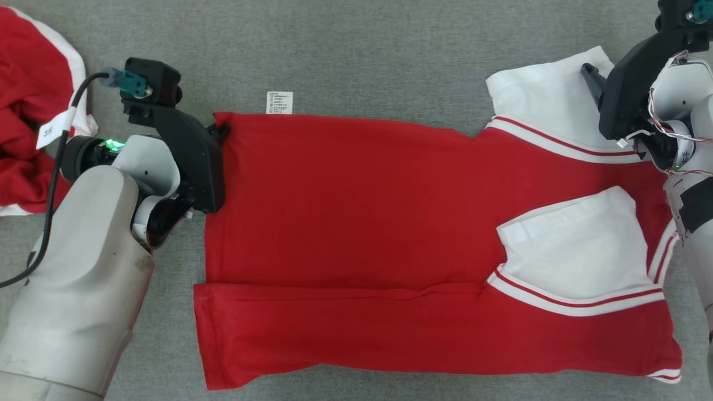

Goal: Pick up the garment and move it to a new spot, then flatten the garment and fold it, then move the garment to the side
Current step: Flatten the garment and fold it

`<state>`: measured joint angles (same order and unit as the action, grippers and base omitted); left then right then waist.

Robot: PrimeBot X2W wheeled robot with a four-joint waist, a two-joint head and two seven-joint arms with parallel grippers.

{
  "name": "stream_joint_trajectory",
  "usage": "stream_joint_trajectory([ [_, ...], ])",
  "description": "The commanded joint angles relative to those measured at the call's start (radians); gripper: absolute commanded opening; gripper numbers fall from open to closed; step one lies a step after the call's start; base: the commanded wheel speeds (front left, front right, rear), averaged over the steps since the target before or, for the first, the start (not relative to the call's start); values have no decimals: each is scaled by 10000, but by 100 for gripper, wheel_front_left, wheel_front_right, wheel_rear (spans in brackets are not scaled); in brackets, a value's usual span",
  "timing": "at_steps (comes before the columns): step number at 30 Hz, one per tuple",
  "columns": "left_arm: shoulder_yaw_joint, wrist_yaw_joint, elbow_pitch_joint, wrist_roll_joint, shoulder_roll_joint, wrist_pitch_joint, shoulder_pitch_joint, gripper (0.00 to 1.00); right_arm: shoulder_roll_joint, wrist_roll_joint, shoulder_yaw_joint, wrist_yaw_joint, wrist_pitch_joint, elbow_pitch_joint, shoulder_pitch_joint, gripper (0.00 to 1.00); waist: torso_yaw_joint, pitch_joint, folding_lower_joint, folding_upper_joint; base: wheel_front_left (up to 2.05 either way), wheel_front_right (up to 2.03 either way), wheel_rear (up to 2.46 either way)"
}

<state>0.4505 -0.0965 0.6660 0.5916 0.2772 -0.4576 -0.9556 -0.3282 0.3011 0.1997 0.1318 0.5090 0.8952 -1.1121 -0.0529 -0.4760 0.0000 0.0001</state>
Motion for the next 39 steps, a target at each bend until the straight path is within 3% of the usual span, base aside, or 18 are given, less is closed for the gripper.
stream_joint_trajectory([
  [1,254,12,315,-60,-44,-346,538,0,-39,-62,-21,-25,-92,117,-127,100,-143,-86,0,-1,0,0,0],
  [8,341,16,-50,3,-96,-292,451,0,181,-35,329,-7,479,948,-399,97,-317,-452,0,-1,0,0,0],
  [9,337,26,-79,12,-97,-267,441,0,236,33,492,1,552,960,-376,31,-318,-470,0,-1,0,0,0],
  [10,322,50,-129,-7,-87,-195,413,0,289,171,654,6,653,968,-341,0,-312,-480,0,-1,0,0,0],
  [21,-31,583,-321,-398,242,1370,211,0,-131,523,1188,-5,-1096,650,-516,0,-129,-200,0,-1,0,0,0],
  [26,-143,835,-159,-692,221,2705,115,0,-22,533,1302,-5,-2368,870,-632,0,-8,60,0,-1,0,0,0],
  [33,-9,797,276,-716,-15,3328,351,0,5,1146,1582,-11,-3369,953,-249,0,8,528,0,-1,0,0,0],
  [39,173,750,218,-811,-253,4274,996,0,-451,2079,2144,-11,-3927,277,719,0,12,1074,0,-1,0,0,0],
])
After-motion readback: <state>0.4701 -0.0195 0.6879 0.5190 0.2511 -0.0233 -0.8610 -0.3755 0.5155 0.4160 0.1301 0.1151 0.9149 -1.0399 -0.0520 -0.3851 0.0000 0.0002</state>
